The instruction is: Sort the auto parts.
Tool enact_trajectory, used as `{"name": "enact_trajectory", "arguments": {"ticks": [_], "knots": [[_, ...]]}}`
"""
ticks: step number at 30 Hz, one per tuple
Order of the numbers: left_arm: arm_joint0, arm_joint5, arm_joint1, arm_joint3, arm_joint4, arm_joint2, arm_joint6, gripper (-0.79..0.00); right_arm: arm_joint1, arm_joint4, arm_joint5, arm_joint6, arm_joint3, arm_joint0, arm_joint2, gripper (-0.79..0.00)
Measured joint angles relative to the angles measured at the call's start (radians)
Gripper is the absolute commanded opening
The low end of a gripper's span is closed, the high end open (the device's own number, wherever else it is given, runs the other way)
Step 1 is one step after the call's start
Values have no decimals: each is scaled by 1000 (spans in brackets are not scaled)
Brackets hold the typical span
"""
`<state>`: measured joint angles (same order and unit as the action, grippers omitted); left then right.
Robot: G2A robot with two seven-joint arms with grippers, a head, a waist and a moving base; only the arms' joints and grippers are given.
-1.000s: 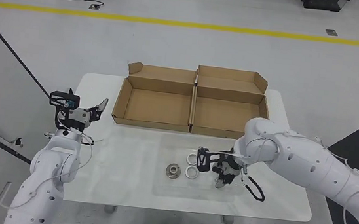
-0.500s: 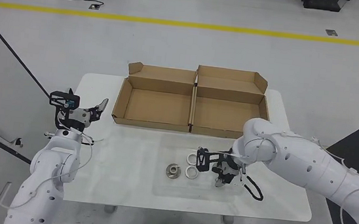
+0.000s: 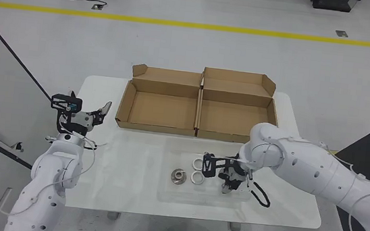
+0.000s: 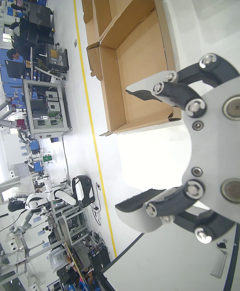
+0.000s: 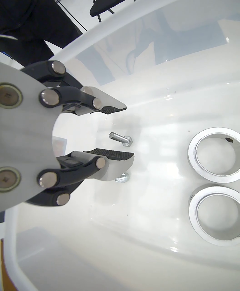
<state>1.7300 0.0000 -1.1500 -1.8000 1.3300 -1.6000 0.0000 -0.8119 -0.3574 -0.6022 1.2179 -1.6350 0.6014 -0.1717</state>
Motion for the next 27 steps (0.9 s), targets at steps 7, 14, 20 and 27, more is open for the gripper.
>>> {"name": "enact_trajectory", "arguments": {"ticks": [7, 14, 20, 27], "knots": [[0, 0, 0, 0, 0, 0, 0, 0, -7, -12, -5, -5, 10, 4, -6, -474], [0, 0, 0, 0, 0, 0, 0, 0, -10, -18, -7, -7, 16, 13, -15, -477], [0, 0, 0, 0, 0, 0, 0, 0, -12, -27, -5, -8, 17, 22, -23, -483], [0, 0, 0, 0, 0, 0, 0, 0, -13, -40, 3, -9, 15, 35, -34, -570]]}}
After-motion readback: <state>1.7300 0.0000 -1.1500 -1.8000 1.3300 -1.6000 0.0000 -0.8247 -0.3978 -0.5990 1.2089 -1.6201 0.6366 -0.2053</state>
